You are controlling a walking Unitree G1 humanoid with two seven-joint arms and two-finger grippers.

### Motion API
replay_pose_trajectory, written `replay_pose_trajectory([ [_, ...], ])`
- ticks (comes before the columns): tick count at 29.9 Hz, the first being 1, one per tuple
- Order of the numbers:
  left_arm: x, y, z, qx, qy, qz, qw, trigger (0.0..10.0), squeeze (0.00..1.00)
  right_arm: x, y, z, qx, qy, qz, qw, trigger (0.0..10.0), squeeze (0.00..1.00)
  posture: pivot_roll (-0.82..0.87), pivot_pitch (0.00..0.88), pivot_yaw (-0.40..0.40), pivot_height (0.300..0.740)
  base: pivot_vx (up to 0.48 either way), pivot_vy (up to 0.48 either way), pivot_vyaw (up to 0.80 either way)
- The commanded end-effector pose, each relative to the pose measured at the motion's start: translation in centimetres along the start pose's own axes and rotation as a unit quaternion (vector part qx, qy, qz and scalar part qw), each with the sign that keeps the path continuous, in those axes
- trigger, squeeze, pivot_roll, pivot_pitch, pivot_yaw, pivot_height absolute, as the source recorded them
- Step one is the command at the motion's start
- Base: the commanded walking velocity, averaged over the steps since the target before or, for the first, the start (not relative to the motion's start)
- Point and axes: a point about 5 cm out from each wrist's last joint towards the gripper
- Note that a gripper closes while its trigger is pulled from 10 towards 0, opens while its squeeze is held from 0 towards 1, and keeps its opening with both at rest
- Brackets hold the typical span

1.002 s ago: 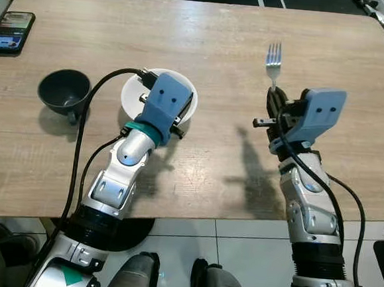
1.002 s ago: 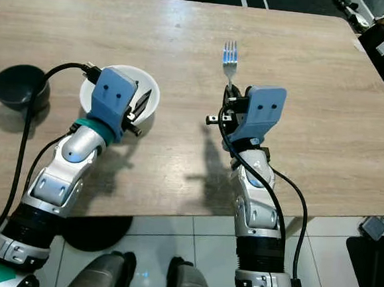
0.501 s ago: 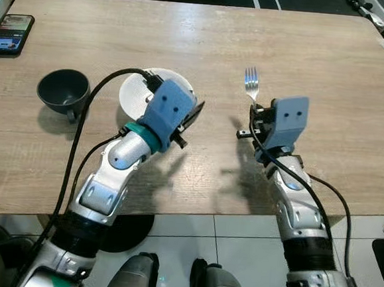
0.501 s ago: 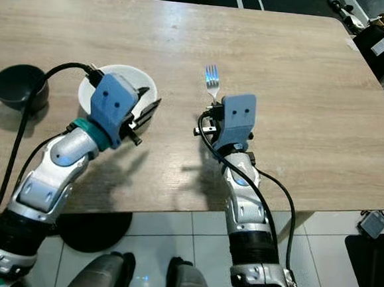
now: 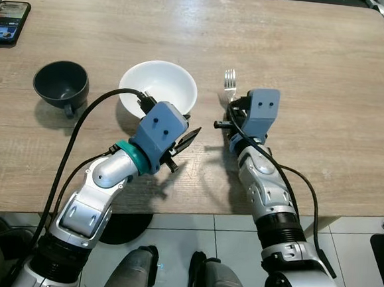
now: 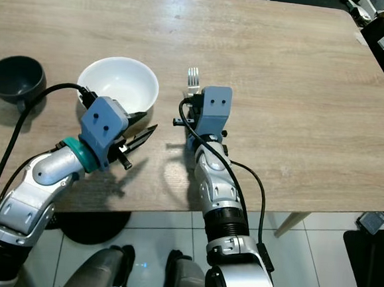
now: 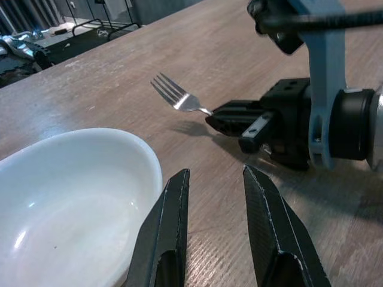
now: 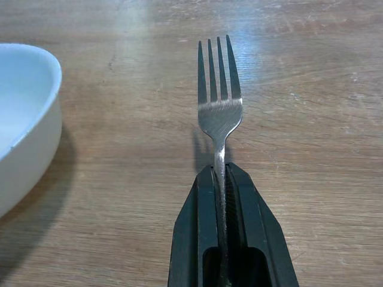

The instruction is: Setting the table

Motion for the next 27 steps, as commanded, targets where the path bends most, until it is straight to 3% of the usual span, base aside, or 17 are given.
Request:
replay_pose_trajectory([
  [1, -0.7, 0.1, -0.1, -0.015, 0.007, -0.008, 1.000, 10.0, 0.00, 0.0, -0.8, 0.1, -0.011, -0.008, -0.022, 1.000, 10.0, 0.00, 0.20, 0.199, -0.011, 0.740, 0.000, 0.000, 0.00],
  [8, -1.1, 0.5, -0.2, -0.026, 0.010, -0.008, 1.000, 10.0, 0.00, 0.1, -1.1, 0.4, -0.016, -0.014, -0.033, 0.999, 10.0, 0.00, 0.20, 0.199, -0.011, 0.740, 0.000, 0.000, 0.00],
  [9, -1.4, 0.5, -0.5, -0.034, 0.017, -0.008, 0.999, 10.0, 0.00, 0.2, -1.3, 0.6, -0.015, -0.017, -0.037, 0.999, 10.0, 1.00, 0.20, 0.197, -0.012, 0.740, 0.000, 0.000, 0.00],
  [22, -1.4, -0.1, -0.8, -0.046, 0.027, -0.013, 0.998, 10.0, 0.00, 0.5, -1.3, 1.5, -0.004, -0.041, -0.026, 0.999, 10.0, 1.00, 0.19, 0.173, -0.012, 0.740, 0.000, 0.000, 0.00],
  [23, -1.3, 0.0, -0.8, -0.045, 0.027, -0.012, 0.999, 10.0, 0.00, 0.5, -1.4, 1.9, 0.001, -0.052, -0.025, 0.998, 10.0, 0.00, 0.19, 0.171, -0.011, 0.740, 0.000, 0.000, 0.00],
  [27, -1.0, 0.3, -0.5, -0.045, 0.020, -0.004, 0.999, 10.0, 0.00, -0.1, -1.7, 3.6, 0.013, -0.097, -0.024, 0.995, 10.0, 0.00, 0.18, 0.164, -0.008, 0.740, 0.000, 0.000, 0.00],
])
Point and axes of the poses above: a point about 5 cm out from each wrist's last joint towards the gripper, its own x axis pointing out of the wrist towards the gripper, its own z axis along the axis of the wrist's last joint, y = z × x, and after that the axes turned 15 degrees about x, right-handed
